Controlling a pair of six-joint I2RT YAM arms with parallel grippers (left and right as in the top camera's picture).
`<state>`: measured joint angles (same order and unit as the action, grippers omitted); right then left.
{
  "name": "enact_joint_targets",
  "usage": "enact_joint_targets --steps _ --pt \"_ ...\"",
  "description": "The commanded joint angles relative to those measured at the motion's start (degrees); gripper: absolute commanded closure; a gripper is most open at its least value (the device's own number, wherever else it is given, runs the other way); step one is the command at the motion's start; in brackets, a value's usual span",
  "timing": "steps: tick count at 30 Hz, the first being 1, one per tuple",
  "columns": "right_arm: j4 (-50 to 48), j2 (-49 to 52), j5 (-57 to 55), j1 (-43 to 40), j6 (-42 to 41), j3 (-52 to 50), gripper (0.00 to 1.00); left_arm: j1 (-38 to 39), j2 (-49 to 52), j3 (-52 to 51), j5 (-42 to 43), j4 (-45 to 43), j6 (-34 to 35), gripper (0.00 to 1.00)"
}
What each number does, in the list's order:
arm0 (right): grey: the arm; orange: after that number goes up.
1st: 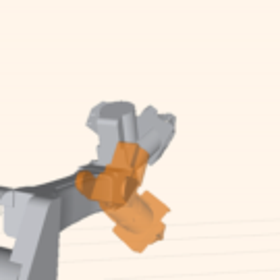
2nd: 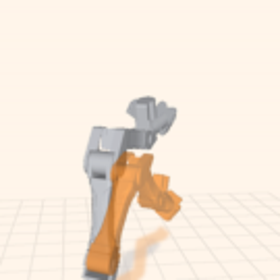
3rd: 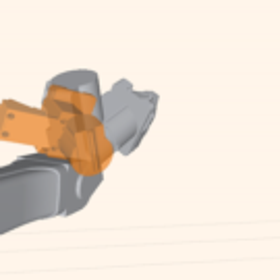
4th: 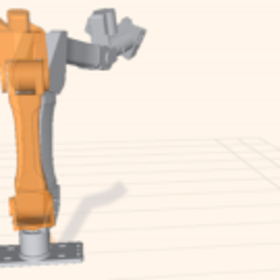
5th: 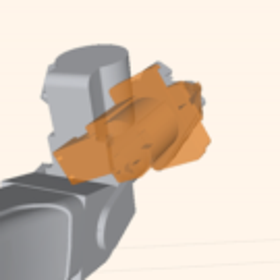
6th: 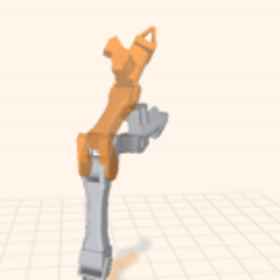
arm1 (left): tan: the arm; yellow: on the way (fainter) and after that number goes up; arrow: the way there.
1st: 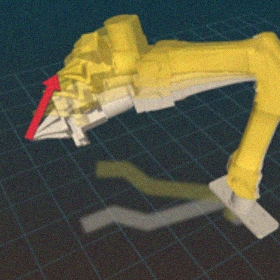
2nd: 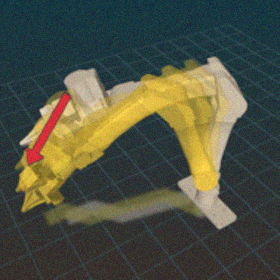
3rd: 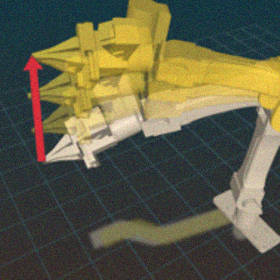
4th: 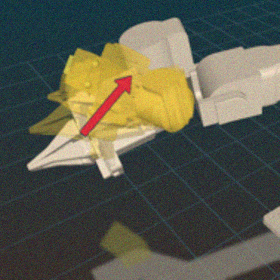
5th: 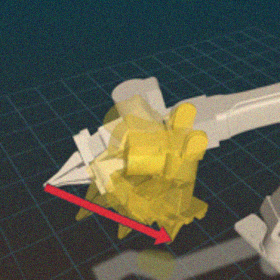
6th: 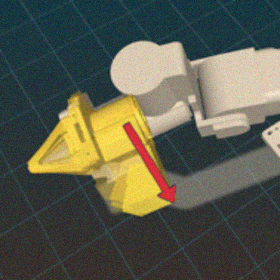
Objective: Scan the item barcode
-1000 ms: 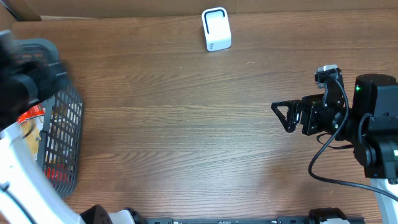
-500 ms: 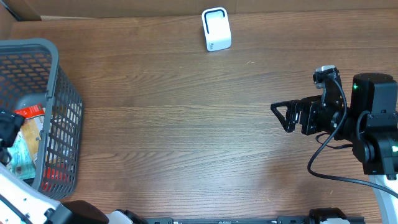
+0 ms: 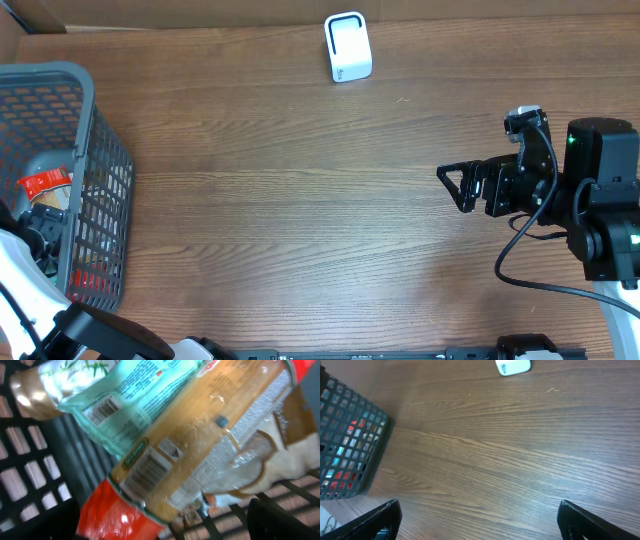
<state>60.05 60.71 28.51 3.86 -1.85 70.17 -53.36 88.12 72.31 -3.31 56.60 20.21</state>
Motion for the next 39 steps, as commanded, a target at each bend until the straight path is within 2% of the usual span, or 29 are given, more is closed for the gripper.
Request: enact_joint_targets --steps 1,9,14,17,20,23,25,31,39 --pt "0.17 0.2 -1.79 0.37 0.24 1.27 0.0 -0.24 0.22 -4.13 -2.47 -3.54 -3.93 0.04" --pt "0.37 2.16 -1.92 0.37 0.24 1.07 0.0 -0.24 6.14 -8.31 -2.89 -8.24 -7.85 0.05" --pt "1.44 4.9 -1.9 0.37 0.22 1.05 0.0 -0.24 11.37 -8.31 -2.89 -8.92 -7.87 0.19" --pt "2.27 6.19 -1.92 0.37 0.22 1.05 0.0 -0.24 11.74 -8.28 -2.89 -9.14 -8.04 0.36" --pt "2.4 7.23 -1.9 0.37 0.22 1.05 0.0 -0.24 11.74 -7.78 -2.84 -9.05 -8.04 0.64" --pt "2.21 7.74 -1.92 0.37 0.22 1.05 0.0 -0.22 11.72 -6.91 -2.69 -8.37 -8.02 0.87" --pt "2.01 7.74 -1.92 0.37 0.24 1.05 0.0 -0.24 11.72 -5.75 -1.55 -7.39 -8.02 0.96" --pt "2.03 7.72 -1.9 0.37 0.22 1.05 0.0 0.11 11.72 3.34 3.52 -1.05 -8.76 0.96" --pt "1.81 7.72 -1.92 0.37 0.24 1.05 0.0 2.73 11.72 29.73 11.23 15.1 -9.86 0.96"
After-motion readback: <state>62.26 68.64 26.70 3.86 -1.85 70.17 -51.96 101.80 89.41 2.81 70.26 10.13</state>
